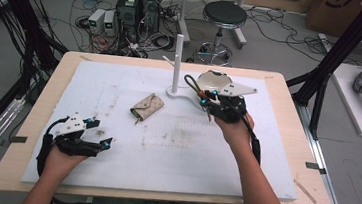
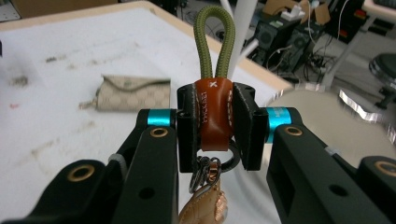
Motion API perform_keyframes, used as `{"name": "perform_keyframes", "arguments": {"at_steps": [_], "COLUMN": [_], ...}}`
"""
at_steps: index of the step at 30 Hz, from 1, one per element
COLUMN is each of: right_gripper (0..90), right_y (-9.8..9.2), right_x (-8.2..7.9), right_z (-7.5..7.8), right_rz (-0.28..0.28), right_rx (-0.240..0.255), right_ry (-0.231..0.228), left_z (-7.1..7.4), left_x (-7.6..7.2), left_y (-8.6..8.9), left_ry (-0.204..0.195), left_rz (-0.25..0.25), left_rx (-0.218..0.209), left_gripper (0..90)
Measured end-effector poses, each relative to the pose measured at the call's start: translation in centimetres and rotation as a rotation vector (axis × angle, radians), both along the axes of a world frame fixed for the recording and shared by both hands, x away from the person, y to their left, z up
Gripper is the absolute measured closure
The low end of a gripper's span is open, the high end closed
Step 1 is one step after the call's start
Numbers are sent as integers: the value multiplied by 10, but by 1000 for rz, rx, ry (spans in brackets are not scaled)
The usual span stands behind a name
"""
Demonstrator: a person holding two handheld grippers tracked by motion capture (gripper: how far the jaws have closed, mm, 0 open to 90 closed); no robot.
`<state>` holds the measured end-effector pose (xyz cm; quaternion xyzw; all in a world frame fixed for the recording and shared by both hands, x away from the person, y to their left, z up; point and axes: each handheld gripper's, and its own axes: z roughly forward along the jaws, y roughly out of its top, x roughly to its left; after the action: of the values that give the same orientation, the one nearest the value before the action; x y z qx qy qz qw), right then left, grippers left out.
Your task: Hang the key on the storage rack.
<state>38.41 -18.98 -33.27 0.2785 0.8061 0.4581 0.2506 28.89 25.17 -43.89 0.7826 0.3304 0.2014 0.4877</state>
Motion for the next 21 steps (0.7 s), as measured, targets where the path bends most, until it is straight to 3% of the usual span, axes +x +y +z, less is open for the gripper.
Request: {"name": "perform_keyframes", "arguments": {"at_steps": [8,13,21], "right_gripper": [734,734,734], "right_y": [25,38,44], "right_x": [17,25,36], "right_z": [27,31,32], "right_rz": [9,1,-15], "right_rx": [-8,-11,-14], "right_ry": [-58,-76,-63], "left_z": [0,0,-1], "left_x": [0,0,1], "left_y": [0,0,1], "left_ry": [-3,-2,2], "left_rz": [0,-1,3], "left_rx": [3,7,3], "left_gripper": [189,189,189]}}
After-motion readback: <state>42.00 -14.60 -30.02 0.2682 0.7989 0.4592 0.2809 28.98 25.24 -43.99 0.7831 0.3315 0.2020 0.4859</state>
